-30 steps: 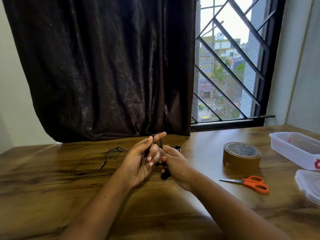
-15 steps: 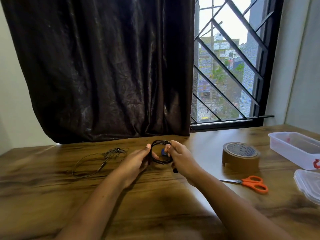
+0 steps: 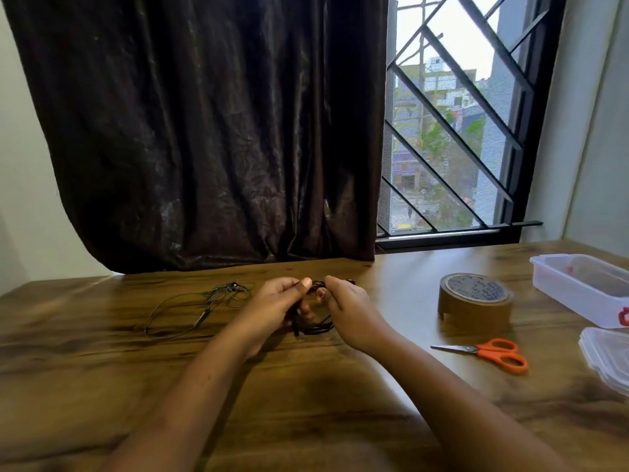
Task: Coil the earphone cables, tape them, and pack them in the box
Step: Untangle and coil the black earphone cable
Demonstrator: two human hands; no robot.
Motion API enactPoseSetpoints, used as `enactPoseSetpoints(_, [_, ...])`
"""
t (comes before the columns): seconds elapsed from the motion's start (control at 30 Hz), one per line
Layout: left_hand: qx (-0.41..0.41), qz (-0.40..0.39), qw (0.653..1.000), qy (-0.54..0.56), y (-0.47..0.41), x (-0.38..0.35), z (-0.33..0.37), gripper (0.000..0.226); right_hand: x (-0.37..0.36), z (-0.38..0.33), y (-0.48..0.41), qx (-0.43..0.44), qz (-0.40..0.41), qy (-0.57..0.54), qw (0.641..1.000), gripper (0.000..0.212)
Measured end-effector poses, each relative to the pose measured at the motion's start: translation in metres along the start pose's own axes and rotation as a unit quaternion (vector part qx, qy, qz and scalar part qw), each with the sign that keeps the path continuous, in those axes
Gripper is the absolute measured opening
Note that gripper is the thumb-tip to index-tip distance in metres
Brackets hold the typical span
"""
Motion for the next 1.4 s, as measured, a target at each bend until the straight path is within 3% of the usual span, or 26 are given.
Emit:
enactPoseSetpoints(0.13, [0.037, -0.023, 0.996, 0.082, -0.001, -0.006, -0.005, 0.027, 0.002, 0.000, -0.001, -0.012, -0.003, -0.020, 1.000, 0.023])
enactPoseSetpoints(0.2, [0.077, -0.026, 0.984, 0.156, 0.001, -0.005, -0.009, 0.027, 0.000, 0.002, -0.002, -0.042, -0.021, -0.081, 0.996, 0.024])
enactPoseSetpoints(0.3, [0.115, -0.025, 0.982, 0.149, 0.003, 0.002, -0.012, 0.033, 0.003, 0.001, -0.001, -0.072, -0.035, -0.185, 0.979, 0.026])
enactPoseSetpoints(0.4, [0.119, -0.043, 0.983, 0.133, 0.004, 0.001, -0.011, 0.031, 0.009, -0.003, 0.002, -0.085, -0.040, -0.261, 0.961, 0.026])
enactPoseSetpoints(0.57, [0.101, -0.040, 0.971, 0.212, 0.002, 0.001, -0.005, 0.032, 0.005, 0.007, 0.002, -0.113, -0.087, -0.379, 0.914, 0.026])
enactPoseSetpoints(0.67, [0.093, -0.007, 0.978, 0.188, 0.000, 0.007, -0.006, 0.033, 0.005, 0.015, 0.000, -0.105, -0.104, -0.345, 0.927, 0.019])
enactPoseSetpoints(0.8, [0.092, 0.025, 0.981, 0.168, 0.001, 0.011, -0.007, 0.032, 0.011, 0.020, -0.002, -0.087, -0.049, -0.280, 0.955, 0.018])
enactPoseSetpoints(0.93, [0.069, 0.028, 0.984, 0.161, 0.001, 0.008, -0.001, 0.033, 0.018, 0.015, -0.003, -0.029, -0.033, -0.108, 0.993, 0.032])
enactPoseSetpoints(1.03, [0.057, 0.030, 0.985, 0.162, -0.002, 0.008, -0.001, 0.032, 0.017, 0.008, -0.005, 0.003, -0.011, 0.012, 1.000, 0.037])
enactPoseSetpoints(1.1, [0.046, 0.038, 0.984, 0.167, -0.003, 0.010, -0.001, 0.031, 0.009, 0.007, -0.005, -0.029, -0.032, -0.025, 0.999, 0.033])
enactPoseSetpoints(1.17, [0.026, 0.060, 0.989, 0.133, -0.004, 0.012, 0.000, 0.032, -0.003, 0.007, 0.002, -0.096, -0.082, -0.169, 0.978, 0.025])
enactPoseSetpoints(1.23, [-0.003, 0.104, 0.994, 0.030, -0.003, 0.016, 0.004, 0.029, -0.012, 0.001, 0.010, -0.140, -0.114, -0.270, 0.946, 0.033])
enactPoseSetpoints(1.33, [-0.089, 0.160, 0.970, -0.161, 0.002, 0.016, 0.018, 0.029, -0.018, -0.003, 0.007, -0.109, -0.106, -0.277, 0.949, 0.048])
enactPoseSetpoints(1.4, [-0.130, 0.178, 0.954, -0.201, 0.006, 0.015, 0.026, 0.028, -0.019, 0.001, 0.005, -0.119, -0.077, -0.294, 0.945, 0.023])
Point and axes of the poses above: each hand's wrist, its own y-axis away from the middle knuckle, its own x-axis out of the back of the hand, z = x × y, the point moved 8 cm from there along -y, towards the middle knuckle, and after that the axes turned 2 degrees about y, right-handed, at the moved point
